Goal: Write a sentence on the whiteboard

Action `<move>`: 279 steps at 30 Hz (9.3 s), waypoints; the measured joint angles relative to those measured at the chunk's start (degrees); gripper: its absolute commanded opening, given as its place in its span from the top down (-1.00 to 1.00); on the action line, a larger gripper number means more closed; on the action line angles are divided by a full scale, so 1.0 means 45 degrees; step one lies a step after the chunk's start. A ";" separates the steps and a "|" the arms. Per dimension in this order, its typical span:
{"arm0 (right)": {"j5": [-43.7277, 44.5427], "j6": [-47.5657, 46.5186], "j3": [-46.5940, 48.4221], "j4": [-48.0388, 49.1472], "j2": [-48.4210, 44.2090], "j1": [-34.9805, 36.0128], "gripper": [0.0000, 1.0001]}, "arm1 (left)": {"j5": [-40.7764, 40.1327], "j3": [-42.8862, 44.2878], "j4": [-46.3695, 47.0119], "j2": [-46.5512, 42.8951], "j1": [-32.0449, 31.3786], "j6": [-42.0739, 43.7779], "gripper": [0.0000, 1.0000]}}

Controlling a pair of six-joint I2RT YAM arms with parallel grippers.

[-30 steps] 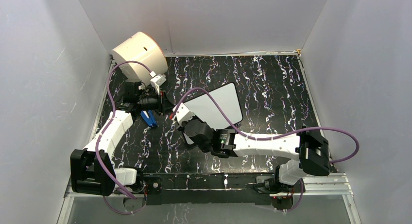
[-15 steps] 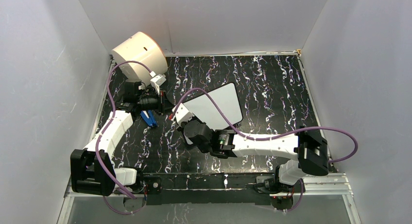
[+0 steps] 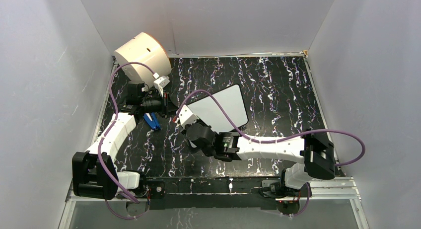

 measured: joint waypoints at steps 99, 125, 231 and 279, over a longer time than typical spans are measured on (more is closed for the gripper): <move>-0.0719 0.0971 0.0044 -0.1297 -0.0374 -0.0160 1.00 | 0.0000 0.0039 0.0010 0.0092 0.0005 -0.0010 1.00; -0.0044 0.0986 -0.0049 -0.1180 -0.0233 -0.0185 1.00 | -0.0034 0.0039 0.0015 0.0107 0.0005 -0.0010 1.00; -0.1525 -0.0486 -0.3021 0.1486 -0.2467 -0.1418 1.00 | -0.0010 0.0155 -0.0087 0.0287 -0.0058 -0.0092 1.00; -0.1734 -0.0831 -0.2924 0.2127 -0.1914 -0.1418 1.00 | -0.0053 0.0189 -0.0097 0.0379 -0.0068 -0.0087 1.00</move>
